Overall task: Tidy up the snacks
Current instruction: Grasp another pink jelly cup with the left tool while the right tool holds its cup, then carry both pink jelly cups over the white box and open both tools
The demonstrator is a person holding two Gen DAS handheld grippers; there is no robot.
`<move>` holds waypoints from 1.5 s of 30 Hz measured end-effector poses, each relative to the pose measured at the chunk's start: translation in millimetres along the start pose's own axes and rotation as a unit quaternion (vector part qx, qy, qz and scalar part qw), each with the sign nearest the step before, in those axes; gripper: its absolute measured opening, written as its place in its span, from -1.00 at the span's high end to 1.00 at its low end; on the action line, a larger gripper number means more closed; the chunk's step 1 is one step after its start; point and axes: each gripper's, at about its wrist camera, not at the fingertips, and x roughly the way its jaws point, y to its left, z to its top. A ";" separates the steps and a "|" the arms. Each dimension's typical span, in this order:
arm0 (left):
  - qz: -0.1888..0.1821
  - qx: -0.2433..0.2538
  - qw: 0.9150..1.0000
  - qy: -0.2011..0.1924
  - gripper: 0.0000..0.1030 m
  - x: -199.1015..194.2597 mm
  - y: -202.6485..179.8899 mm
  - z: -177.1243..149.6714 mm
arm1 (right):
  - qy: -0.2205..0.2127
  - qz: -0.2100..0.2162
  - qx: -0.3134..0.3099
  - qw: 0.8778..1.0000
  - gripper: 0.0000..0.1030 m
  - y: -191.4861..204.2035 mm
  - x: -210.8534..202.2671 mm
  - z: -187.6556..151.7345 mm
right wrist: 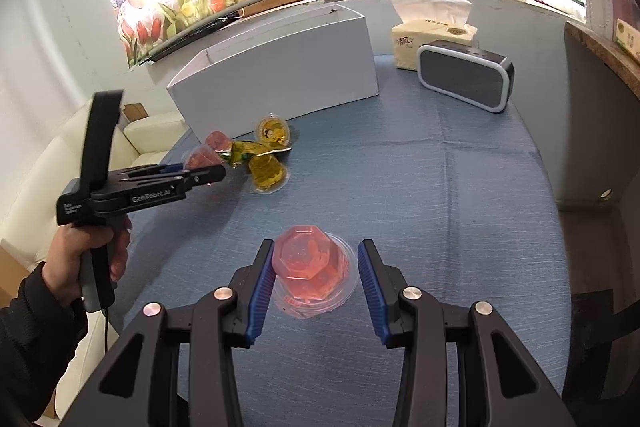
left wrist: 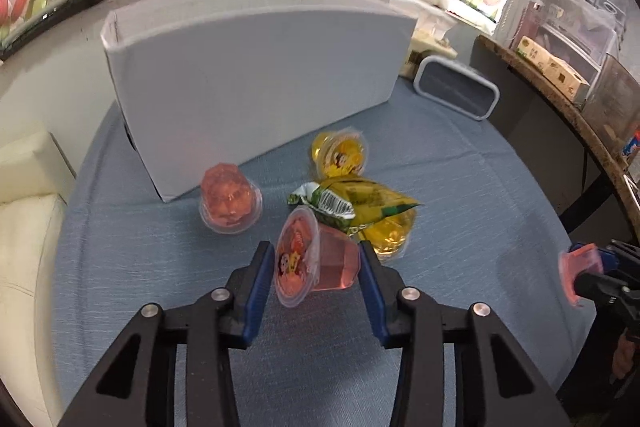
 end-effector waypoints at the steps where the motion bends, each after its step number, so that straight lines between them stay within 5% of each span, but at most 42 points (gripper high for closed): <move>1: -0.002 -0.002 1.000 -0.004 0.10 -5.3 -0.7 0.1 | -0.001 0.002 0.001 1.000 0.12 1.7 0.0 -0.1; 12: -0.024 -0.014 0.998 -0.060 0.10 -82.5 -17.7 6.1 | -0.014 0.015 -0.034 0.999 0.12 30.6 0.8 20.0; 21: -0.019 -0.012 0.994 -0.104 0.10 -112.5 -8.9 64.6 | -0.034 0.026 -0.076 0.996 0.12 56.0 19.5 94.0; 27: -0.015 -0.033 0.993 -0.116 0.10 -103.1 16.1 118.7 | -0.057 0.028 -0.098 0.993 0.12 74.8 40.7 167.3; 35: -0.003 -0.062 0.994 -0.094 0.10 -61.4 62.6 172.5 | -0.020 0.033 -0.077 0.996 0.12 65.5 114.9 263.4; 43: 0.018 -0.062 0.995 -0.071 0.08 -32.2 84.1 176.9 | 0.008 0.036 -0.042 0.998 0.11 52.7 163.5 279.4; 44: 0.022 -0.060 0.995 -0.072 -0.07 -32.0 84.6 176.1 | 0.012 0.037 -0.033 0.999 0.10 50.8 166.7 279.5; 45: 0.034 -0.061 0.995 -0.076 -0.49 -32.4 85.7 175.2 | 0.015 0.038 -0.028 0.999 -0.14 49.4 169.1 279.5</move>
